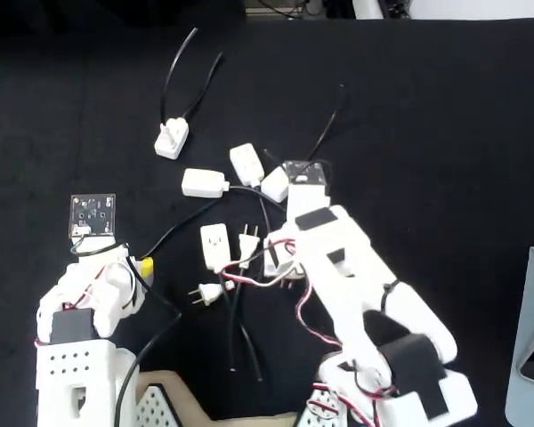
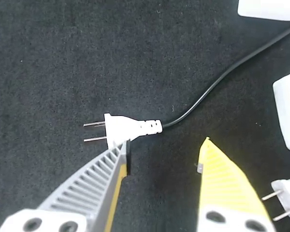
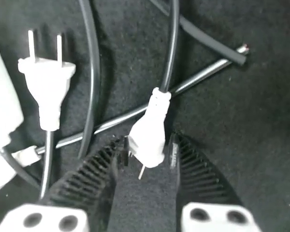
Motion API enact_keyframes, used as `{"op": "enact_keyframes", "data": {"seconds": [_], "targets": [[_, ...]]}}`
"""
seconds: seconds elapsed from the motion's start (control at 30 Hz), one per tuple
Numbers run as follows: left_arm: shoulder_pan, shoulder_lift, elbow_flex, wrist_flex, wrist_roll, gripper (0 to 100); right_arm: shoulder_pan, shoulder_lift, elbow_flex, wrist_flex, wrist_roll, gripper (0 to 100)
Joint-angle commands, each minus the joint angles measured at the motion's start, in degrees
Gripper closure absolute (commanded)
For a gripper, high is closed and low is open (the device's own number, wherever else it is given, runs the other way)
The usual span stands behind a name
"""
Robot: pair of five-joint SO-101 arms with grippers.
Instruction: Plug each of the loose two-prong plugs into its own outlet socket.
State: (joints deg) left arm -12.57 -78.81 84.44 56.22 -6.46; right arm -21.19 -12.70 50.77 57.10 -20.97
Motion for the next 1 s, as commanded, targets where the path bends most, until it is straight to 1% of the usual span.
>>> {"op": "enact_keyframes", "data": {"seconds": [0.0, 0.17, 0.27, 0.37, 0.67, 0.77, 0.83, 0.97], "targets": [[-0.04, -0.62, -0.13, -1.49, -0.53, 76, 0.70, 0.57, -2.68, -0.62, -0.88, 85.4], [0.04, -0.62, -0.13, -1.49, -0.53, 76, 0.62, 0.92, -2.95, -0.70, -0.88, 85.8], [0.04, -0.62, -0.13, -1.49, -0.53, 76, 0.62, 0.92, -2.95, -1.23, -0.70, 92.0], [0.04, -0.62, -0.13, -1.49, -0.53, 76, 0.70, 0.92, -2.51, -4.31, -0.35, 98.8], [0.04, -0.62, -0.13, -1.49, -0.53, 76, 0.88, 0.48, -2.68, -4.66, 0.09, 98.6], [0.04, -0.62, -0.13, -1.49, -0.53, 76, 0.70, -0.04, -2.59, -4.66, 2.29, 98.7], [0.04, -0.62, -0.13, -1.49, -0.53, 76, 0.70, -2.24, -2.33, -4.48, 2.55, 98.7], [0.04, -0.62, -0.22, -1.49, -0.53, 76, 0.35, -11.65, -3.03, 1.05, 2.73, 98.7]]}}
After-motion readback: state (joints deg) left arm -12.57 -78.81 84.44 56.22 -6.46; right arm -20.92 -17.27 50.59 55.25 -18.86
